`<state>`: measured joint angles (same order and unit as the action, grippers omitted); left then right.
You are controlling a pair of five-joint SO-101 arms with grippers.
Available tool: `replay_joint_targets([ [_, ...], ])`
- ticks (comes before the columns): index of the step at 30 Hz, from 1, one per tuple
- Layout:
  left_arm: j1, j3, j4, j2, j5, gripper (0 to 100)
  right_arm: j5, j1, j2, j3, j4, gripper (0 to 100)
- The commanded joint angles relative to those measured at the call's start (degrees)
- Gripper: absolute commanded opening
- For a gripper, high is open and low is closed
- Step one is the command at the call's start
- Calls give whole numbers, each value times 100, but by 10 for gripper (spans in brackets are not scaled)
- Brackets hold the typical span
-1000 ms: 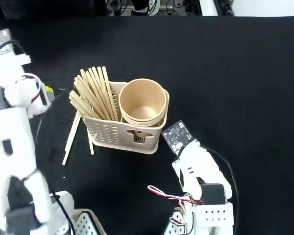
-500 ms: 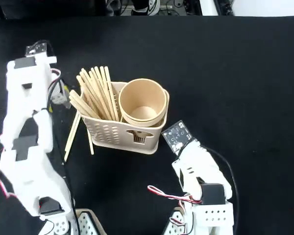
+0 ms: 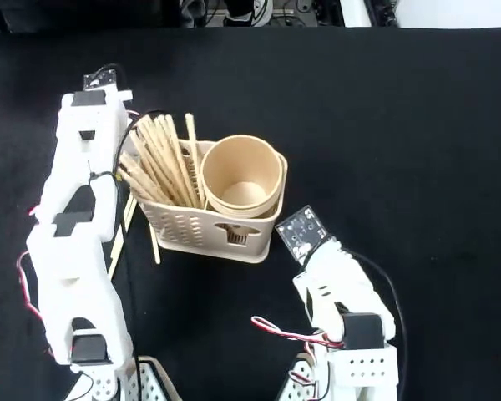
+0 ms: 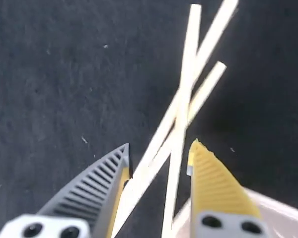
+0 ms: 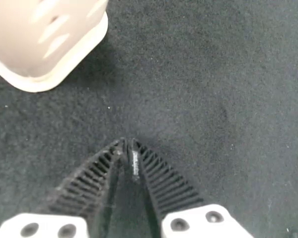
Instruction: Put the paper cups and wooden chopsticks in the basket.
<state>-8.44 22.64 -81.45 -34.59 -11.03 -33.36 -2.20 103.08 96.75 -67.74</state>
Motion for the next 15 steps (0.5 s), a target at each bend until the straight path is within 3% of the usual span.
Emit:
replay_joint_targets([
  [1,4,224,88,-352,-62,197,-35,44,391,-13,-18,12],
  [6,-40,215,-44,-571,571,167,-35,44,391,-13,-18,12],
  [10,-57,215,-132,-571,879,20,-35,44,391,-13,-18,12],
  [15,-171,180,-149,-527,897,29,-35,44,391,-13,-18,12],
])
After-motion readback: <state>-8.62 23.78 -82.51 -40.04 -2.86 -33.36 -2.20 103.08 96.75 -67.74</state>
